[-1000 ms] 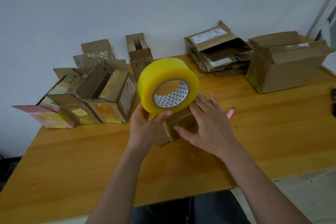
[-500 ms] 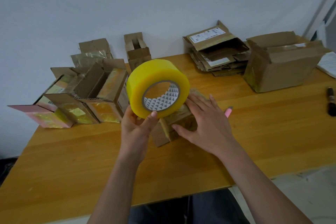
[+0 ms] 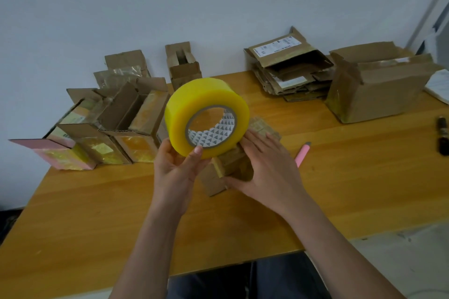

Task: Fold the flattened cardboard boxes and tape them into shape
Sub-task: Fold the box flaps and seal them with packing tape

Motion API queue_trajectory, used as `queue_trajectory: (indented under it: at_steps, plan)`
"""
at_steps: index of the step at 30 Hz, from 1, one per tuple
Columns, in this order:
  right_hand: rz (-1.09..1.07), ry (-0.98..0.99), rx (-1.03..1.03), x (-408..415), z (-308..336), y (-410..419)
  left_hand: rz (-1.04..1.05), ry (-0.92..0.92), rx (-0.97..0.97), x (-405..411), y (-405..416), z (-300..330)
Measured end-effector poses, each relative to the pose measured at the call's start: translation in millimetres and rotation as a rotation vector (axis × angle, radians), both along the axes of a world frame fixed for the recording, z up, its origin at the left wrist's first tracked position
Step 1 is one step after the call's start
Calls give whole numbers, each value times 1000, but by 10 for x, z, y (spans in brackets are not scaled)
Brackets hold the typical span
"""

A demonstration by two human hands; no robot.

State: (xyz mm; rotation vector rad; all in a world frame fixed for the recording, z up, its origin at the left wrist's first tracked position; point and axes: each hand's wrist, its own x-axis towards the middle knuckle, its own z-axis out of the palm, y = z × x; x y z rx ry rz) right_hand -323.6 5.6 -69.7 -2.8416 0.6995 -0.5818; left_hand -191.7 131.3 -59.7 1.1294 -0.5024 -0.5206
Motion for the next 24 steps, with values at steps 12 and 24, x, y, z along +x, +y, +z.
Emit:
queue_trajectory:
  at_steps: [12, 24]
  plan:
    - [-161, -17, -20, 155, -18, 138, 31, 13, 28, 57, 351, -31]
    - [-84, -30, -63, 162, -78, -10, 97, 51, 217, 178, 947, -224]
